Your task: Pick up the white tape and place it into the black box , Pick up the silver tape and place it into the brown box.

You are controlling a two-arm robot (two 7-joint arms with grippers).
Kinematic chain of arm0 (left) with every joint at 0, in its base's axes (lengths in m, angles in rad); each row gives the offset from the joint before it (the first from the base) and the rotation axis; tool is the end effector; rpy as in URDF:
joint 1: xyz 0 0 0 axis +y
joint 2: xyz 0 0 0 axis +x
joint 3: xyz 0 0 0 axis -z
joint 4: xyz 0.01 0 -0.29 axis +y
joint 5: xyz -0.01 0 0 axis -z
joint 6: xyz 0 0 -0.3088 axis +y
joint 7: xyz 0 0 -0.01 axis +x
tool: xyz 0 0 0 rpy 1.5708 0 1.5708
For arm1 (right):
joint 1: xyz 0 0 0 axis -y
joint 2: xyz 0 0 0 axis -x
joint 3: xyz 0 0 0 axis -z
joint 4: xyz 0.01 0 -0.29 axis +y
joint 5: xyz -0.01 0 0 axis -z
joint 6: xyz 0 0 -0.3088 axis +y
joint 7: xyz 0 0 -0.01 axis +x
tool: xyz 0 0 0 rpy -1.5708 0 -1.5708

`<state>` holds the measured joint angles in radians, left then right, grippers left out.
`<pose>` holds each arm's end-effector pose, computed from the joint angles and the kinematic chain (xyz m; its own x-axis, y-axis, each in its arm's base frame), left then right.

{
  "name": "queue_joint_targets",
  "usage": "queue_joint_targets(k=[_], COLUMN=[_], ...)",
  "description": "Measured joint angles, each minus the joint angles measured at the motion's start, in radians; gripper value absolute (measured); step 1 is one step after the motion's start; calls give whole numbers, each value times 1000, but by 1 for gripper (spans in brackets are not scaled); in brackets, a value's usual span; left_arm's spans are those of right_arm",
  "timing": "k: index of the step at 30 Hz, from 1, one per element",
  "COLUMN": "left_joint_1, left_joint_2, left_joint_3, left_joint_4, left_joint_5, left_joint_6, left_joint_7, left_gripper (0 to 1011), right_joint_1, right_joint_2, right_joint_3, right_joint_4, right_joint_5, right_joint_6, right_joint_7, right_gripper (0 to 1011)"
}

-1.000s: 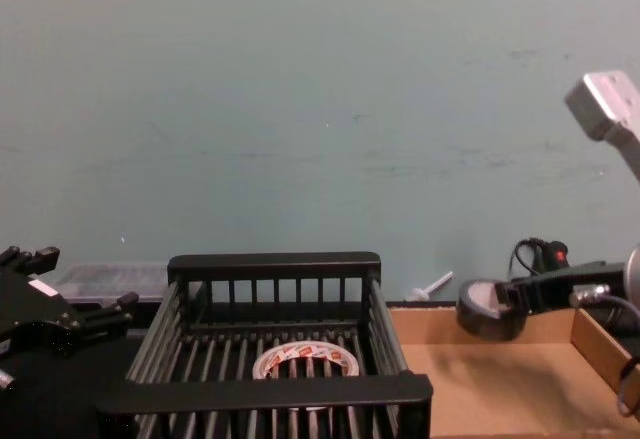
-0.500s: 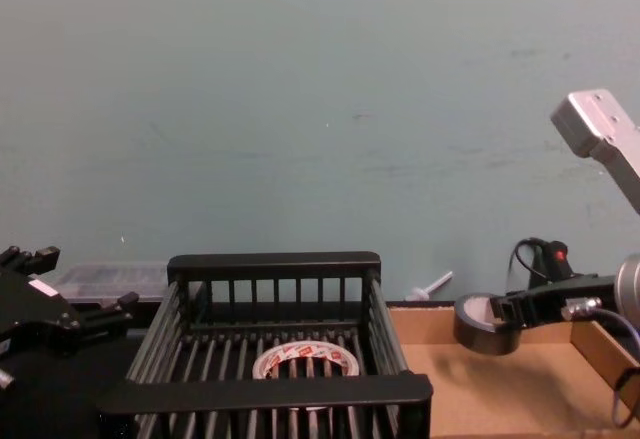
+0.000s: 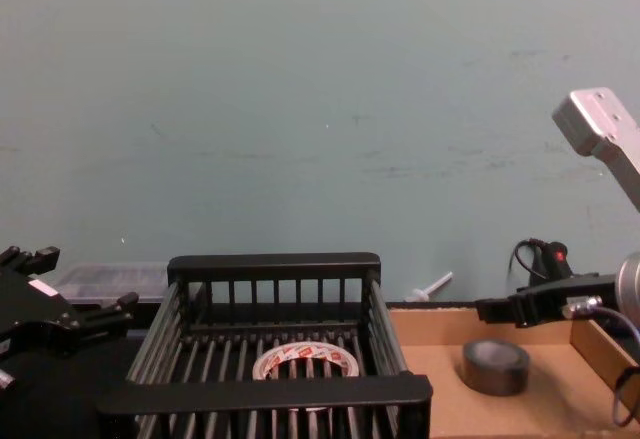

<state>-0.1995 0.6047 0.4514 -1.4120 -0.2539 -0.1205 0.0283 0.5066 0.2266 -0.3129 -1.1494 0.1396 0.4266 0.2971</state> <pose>0.3581 0.0827 -0.3023 0.2923 0.8803 0.3737 -0.9553 0.2873 0.0703 0.4593 -0.0084 -0.2510 0.4355 -0.8967 0.0792 0.8260 0.3630 -0.4313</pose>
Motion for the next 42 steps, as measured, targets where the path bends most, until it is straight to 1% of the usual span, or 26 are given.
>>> queue_joint_targets(k=[1, 5, 6, 9, 10, 12, 13, 14, 16, 27, 31, 35, 36, 38, 39, 40, 41, 42], left_joint_1=[0, 0, 0, 0, 0, 0, 0, 0, 0, 0, 0, 0, 0, 0, 0, 0, 0, 0], left_joint_2=[0, 0, 0, 0, 0, 0, 0, 0, 0, 0, 0, 0, 0, 0, 0, 0, 0, 0], left_joint_3=[0, 0, 0, 0, 0, 0, 0, 0, 0, 0, 0, 0, 0, 0, 0, 0, 0, 0], left_joint_4=[0, 0, 0, 0, 0, 0, 0, 0, 0, 0, 0, 0, 0, 0, 0, 0, 0, 0], left_joint_5=[0, 0, 0, 0, 0, 0, 0, 0, 0, 0, 0, 0, 0, 0, 0, 0, 0, 0], left_joint_6=[0, 0, 0, 0, 0, 0, 0, 0, 0, 0, 0, 0, 0, 0, 0, 0, 0, 0], left_joint_7=[0, 0, 0, 0, 0, 0, 0, 0, 0, 0, 0, 0, 0, 0, 0, 0, 0, 0], left_gripper=[1001, 1002, 1001, 1001, 1001, 1001, 1001, 1001, 1001, 1001, 1001, 1001, 1001, 1001, 1001, 1001, 1001, 1001], right_joint_1=[0, 0, -1, -1, -1, -1, -1, -1, -1, -3, -22, -52, -70, -91, -115, -128, -148, -162], right_joint_2=[0, 0, 0, 0, 0, 0, 0, 0, 0, 0, 0, 4, 6, 8, 11, 13, 16, 18], right_joint_3=[0, 0, 0, 0, 1, 0, 1, 0, 0, 3, 15, 29, 37, 45, 53, 58, 64, 67], right_joint_4=[0, 0, -1, -1, -1, -1, -1, -1, -1, -4, -28, -65, -86, -108, -132, -146, -166, -178], right_joint_5=[0, 1, 1, 1, 1, 2, 2, 2, 2, 2, 4, 7, 8, 9, 10, 10, 10, 9], right_joint_6=[0, 1, 1, 1, 1, 1, 1, 1, 1, -1, -24, -64, -86, -112, -141, -156, -185, -202], right_joint_7=[0, 0, 0, 0, 0, 0, 0, 0, 0, 1, -1, -12, -19, -25, -33, -37, -45, -49], right_gripper=[577, 684, 741, 799, 850, 888, 935, 944, 997, 1002, 1002, 1002, 1002, 1002, 1002, 1002, 1002, 1002])
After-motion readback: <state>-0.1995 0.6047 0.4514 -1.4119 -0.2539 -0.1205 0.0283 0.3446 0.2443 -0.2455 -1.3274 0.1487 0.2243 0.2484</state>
